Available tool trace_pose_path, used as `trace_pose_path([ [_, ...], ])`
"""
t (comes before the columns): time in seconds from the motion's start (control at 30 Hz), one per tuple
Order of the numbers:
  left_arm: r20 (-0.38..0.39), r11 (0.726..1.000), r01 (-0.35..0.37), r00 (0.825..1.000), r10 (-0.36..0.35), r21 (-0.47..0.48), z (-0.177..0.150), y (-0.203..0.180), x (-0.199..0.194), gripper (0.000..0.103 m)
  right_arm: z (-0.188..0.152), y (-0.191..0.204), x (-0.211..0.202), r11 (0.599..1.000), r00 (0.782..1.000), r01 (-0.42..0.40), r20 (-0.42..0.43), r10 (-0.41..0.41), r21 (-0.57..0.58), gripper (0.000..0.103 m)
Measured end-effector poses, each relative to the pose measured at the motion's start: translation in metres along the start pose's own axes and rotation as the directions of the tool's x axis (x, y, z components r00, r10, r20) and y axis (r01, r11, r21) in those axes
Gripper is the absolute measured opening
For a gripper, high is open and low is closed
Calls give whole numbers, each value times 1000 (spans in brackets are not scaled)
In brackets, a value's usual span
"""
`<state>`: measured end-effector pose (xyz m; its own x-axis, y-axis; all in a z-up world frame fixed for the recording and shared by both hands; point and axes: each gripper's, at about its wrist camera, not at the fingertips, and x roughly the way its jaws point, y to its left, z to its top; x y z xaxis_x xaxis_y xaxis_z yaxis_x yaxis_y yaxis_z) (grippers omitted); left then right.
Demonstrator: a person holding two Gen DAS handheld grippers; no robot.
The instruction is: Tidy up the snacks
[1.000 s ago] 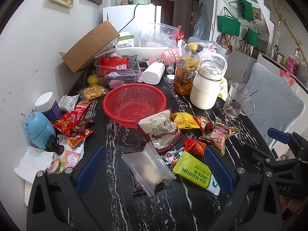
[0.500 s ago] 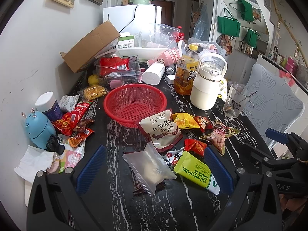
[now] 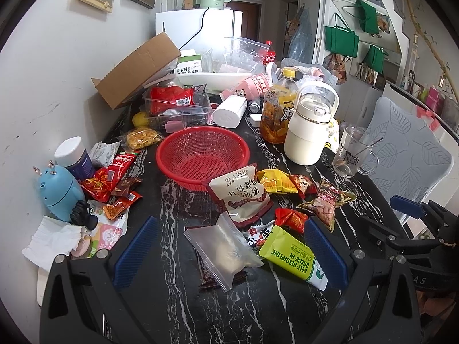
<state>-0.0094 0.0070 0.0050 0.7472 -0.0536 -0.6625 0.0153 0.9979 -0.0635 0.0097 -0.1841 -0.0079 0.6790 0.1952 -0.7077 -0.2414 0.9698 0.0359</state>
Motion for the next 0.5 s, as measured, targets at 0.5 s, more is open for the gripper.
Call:
trace_pose_path([
  [0.5,-24,1000,12,1000,-12,-14,-4,0,2,103,-2,3,-7,1000,999,-19,27,20,-18,96],
])
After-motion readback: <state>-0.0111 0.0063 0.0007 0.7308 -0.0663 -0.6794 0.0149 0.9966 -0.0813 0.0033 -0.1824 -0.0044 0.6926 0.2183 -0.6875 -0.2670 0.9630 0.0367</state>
